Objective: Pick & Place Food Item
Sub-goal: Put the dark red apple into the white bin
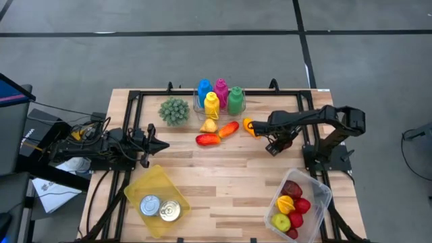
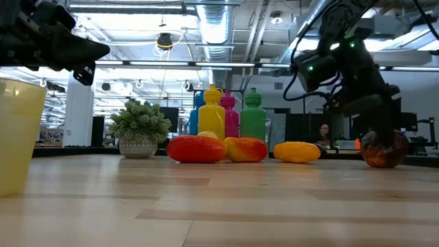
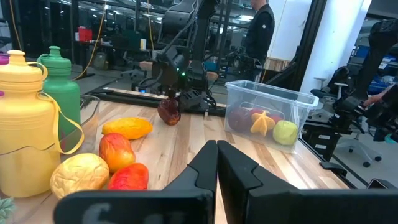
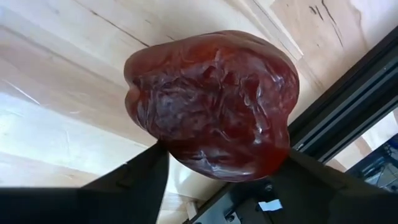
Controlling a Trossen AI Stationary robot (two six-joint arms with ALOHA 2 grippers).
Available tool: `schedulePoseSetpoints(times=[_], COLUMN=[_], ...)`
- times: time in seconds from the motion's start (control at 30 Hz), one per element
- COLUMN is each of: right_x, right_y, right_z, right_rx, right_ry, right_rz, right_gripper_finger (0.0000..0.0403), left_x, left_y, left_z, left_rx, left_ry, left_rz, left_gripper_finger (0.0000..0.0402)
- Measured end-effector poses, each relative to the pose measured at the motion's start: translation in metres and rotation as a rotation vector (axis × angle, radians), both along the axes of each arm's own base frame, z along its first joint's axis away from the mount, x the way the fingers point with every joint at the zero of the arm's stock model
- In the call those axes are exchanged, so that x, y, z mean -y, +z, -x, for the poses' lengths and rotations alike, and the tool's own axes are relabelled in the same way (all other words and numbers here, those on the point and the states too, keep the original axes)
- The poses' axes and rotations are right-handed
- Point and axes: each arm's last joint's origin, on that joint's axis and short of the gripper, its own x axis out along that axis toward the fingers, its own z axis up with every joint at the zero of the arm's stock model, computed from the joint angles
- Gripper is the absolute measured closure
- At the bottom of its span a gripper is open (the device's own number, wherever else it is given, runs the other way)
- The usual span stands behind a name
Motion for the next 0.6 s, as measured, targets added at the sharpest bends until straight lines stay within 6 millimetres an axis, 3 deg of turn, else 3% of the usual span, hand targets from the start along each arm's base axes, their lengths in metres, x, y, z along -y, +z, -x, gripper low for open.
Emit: schedulePoseSetpoints(times=[0.17,0.37,0.47,0.6], right_x=[-0.004,-0.013,-0.020,-0.032], right_y=[0.000,0.005,0.018,0.050], right_z=[-0.001,-0.006,-0.015,-0.030], right_rx=[-0.003,0.006,0.061,0.212], right_ry=[0.021,0.051,0.090,0.152], right_rz=[0.000,-0.019,-0.011,0.014], right_gripper_finger=[0.0191,0.0197,0.0196,0.0200], left_x=[0.000,0.000,0.000,0.000], left_y=[0.000,0.000,0.000,0.000], left_z=[0.000,0.000,0.000,0.000], left_rx=[0.000,0.000,0.000,0.000], left_ry=[0.000,0.000,0.000,0.000], left_rz=[0.000,0.000,0.000,0.000], left_gripper_finger=[0.0401,0.0401,0.0401,0.0401])
